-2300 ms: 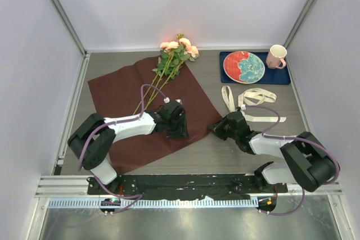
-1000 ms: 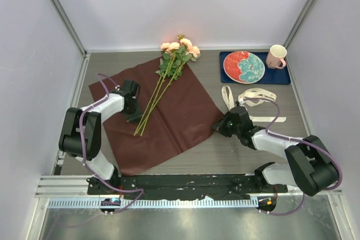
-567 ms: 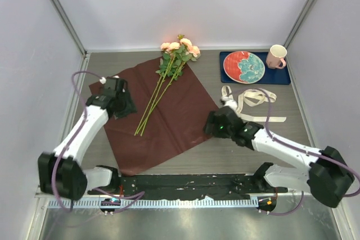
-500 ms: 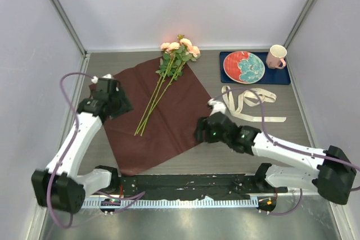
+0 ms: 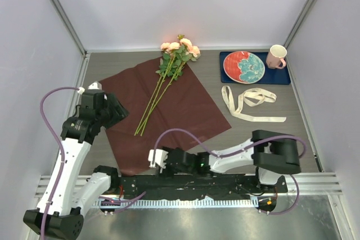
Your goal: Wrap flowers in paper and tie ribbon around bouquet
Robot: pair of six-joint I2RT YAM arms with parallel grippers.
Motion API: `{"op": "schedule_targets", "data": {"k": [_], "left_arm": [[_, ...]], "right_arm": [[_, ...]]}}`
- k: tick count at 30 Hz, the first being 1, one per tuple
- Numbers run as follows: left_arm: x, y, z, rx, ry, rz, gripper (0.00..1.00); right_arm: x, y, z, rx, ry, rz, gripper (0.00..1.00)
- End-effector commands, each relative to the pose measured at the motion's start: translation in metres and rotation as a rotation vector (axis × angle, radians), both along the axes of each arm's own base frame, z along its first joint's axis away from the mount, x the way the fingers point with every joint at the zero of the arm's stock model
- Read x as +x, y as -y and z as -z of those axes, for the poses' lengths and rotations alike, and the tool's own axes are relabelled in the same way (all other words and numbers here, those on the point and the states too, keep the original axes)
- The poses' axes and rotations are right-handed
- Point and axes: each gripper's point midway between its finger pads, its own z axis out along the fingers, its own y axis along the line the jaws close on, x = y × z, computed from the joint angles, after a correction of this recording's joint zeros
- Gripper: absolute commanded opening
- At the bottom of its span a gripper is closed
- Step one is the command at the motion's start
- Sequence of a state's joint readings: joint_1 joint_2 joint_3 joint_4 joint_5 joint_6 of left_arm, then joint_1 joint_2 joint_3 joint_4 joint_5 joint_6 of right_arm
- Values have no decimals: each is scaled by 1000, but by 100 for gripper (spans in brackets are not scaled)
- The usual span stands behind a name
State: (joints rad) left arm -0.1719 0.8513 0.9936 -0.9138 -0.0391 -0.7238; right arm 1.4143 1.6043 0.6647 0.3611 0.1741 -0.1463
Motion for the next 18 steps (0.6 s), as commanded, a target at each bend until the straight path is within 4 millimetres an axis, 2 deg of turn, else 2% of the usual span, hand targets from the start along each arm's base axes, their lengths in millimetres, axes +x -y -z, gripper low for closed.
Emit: {"op": "schedule_targets", "data": {"k": [1,2,4,5,6,7,9,14,17,18], "left_arm": [[-7,5,-5,-33,11,19,57],[-8,5,-5,-29,12,21,57],[-8,4,-5,-24,16,22,56],[-7,4,-6,-22,19,25,56],[-7,4,-6,-20,20,28,57],[-7,4,-6,-21,18,32,56],[-6,4,-7,-15,22,36,56],[-5,4,-10,-5,28,44,56],[-4,4,-12,-11,36,42,56],[-4,4,-13,-13,39,42,56]], "right_arm": [[2,-66,-48,165,219,-82,67],[3,-70,-38,145,233,-75,66],[-5,-85,-40,152,251,-84,66],[-7,-89,-39,141,270,-94,64],[-8,-92,-29,117,281,-96,63],[-14,-98,-32,129,288,-108,63],[-17,-103,-21,99,310,-123,62],[-27,-117,-16,84,360,-128,62],[-6,-122,-19,91,440,-18,60],[-2,-125,-25,119,463,5,59]]}}
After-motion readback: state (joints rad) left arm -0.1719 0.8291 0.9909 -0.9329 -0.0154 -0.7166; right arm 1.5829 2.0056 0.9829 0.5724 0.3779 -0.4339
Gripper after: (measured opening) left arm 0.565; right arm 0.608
